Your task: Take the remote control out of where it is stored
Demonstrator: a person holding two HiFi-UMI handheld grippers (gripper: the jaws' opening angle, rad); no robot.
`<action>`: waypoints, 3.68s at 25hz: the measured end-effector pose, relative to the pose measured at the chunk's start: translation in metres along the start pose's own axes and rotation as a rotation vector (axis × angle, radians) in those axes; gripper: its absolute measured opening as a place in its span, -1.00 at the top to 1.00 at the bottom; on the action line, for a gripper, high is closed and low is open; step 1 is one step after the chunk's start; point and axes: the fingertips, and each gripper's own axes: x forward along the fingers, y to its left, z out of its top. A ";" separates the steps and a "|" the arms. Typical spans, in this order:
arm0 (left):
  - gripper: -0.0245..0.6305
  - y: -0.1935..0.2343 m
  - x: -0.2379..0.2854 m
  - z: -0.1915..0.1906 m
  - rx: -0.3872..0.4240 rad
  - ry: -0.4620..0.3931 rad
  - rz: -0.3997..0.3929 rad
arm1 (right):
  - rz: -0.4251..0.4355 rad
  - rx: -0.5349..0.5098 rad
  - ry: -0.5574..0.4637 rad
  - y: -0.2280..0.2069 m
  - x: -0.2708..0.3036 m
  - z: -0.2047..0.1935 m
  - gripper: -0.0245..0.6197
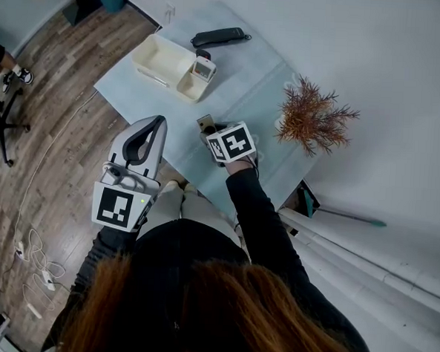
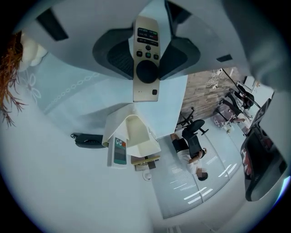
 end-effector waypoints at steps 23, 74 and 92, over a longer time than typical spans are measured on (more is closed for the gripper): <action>0.90 0.013 -0.008 -0.008 -0.002 0.035 0.046 | 0.034 -0.021 0.157 -0.002 0.063 -0.004 0.34; 0.90 0.007 -0.006 -0.015 -0.002 0.069 0.033 | -0.038 -0.037 -0.475 0.003 -0.036 0.082 0.88; 0.90 0.006 -0.005 -0.014 0.010 0.082 0.045 | -0.086 -0.080 -0.952 0.031 -0.159 0.122 0.88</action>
